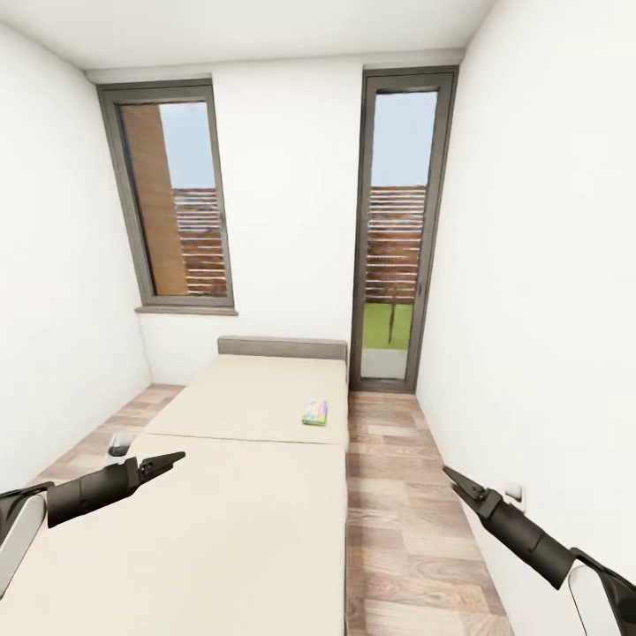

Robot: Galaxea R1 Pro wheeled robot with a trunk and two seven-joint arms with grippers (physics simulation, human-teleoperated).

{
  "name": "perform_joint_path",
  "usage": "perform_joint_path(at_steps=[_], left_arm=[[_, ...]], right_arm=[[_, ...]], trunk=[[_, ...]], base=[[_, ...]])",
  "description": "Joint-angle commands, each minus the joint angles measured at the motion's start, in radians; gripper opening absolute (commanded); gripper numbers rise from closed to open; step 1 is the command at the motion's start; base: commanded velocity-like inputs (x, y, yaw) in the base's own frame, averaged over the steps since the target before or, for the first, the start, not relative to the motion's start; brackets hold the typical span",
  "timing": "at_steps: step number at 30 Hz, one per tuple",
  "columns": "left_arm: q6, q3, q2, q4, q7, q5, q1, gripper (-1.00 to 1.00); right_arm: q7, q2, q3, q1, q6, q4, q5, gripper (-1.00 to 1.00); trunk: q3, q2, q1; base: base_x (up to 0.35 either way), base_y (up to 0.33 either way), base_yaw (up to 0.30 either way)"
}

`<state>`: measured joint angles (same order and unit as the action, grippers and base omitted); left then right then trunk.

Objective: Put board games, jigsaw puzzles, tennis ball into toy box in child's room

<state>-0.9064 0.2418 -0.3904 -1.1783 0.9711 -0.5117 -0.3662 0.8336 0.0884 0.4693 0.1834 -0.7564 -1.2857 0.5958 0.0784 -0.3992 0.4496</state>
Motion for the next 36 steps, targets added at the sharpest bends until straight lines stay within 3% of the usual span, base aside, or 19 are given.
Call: perform_joint_path(at_steps=[1, 7, 8, 12, 14, 18, 36], left_arm=[[-0.005, 0.001, 0.0, 0.0, 0.002, -0.001, 0.0, 1.0], [-0.005, 0.001, -0.001, 0.0, 0.002, -0.001, 0.0, 1.0], [-0.005, 0.001, -0.001, 0.0, 0.002, -0.001, 0.0, 1.0], [-0.005, 0.001, -0.001, 0.0, 0.003, -0.001, 0.0, 1.0], [-0.005, 0.001, -0.001, 0.0, 0.002, -0.001, 0.0, 1.0], [-0.005, 0.001, -0.003, 0.0, 0.002, -0.001, 0.0, 1.0], [-0.005, 0.002, -0.005, 0.0, -0.001, -0.001, 0.0, 1.0]], right_arm=[[-0.013, 0.0, 0.001, 0.001, -0.007, 0.0, 0.001, 1.0], [-0.202, -0.002, 0.0, 0.005, -0.052, -0.015, -0.028, 1.0], [-0.273, -0.006, 0.0, 0.007, -0.076, -0.022, -0.034, 1.0], [-0.419, -0.01, 0.0, 0.01, -0.119, -0.033, -0.034, 1.0], [-0.449, -0.012, 0.0, 0.01, -0.127, -0.037, -0.033, 1.0], [-0.473, -0.014, 0.0, 0.011, -0.135, -0.041, -0.032, 1.0], [-0.446, -0.016, -0.029, 0.011, -0.132, -0.044, -0.033, 1.0]], trunk=[[-0.001, -0.001, 0.0], [-0.001, -0.001, 0.0], [-0.001, -0.001, 0.0], [-0.001, -0.001, 0.0], [-0.001, -0.001, 0.0], [-0.001, -0.001, 0.0], [-0.001, -0.001, 0.0]], base=[[0.0, -0.083, 0.0], [0.0, -0.033, 0.0], [0.0, -0.011, 0.0], [0.0, -0.006, 0.0], [0.0, -0.003, 0.0], [0.0, -0.001, 0.0], [0.104, -0.107, 0.018]])
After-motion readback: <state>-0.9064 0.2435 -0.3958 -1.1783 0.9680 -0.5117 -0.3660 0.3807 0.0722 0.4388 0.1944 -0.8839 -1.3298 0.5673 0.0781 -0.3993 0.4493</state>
